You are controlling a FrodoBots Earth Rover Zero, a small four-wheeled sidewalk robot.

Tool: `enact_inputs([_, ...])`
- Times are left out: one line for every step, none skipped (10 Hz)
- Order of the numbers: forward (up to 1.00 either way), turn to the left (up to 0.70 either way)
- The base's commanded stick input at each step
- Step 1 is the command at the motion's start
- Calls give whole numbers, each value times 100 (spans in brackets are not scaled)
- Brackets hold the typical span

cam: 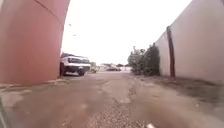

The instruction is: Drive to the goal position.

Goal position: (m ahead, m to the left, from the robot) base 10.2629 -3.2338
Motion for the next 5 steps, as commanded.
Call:
enact_inputs([70, -5])
enact_inputs([70, -19])
enact_inputs([70, -28])
enact_inputs([70, -28])
enact_inputs([70, 0])
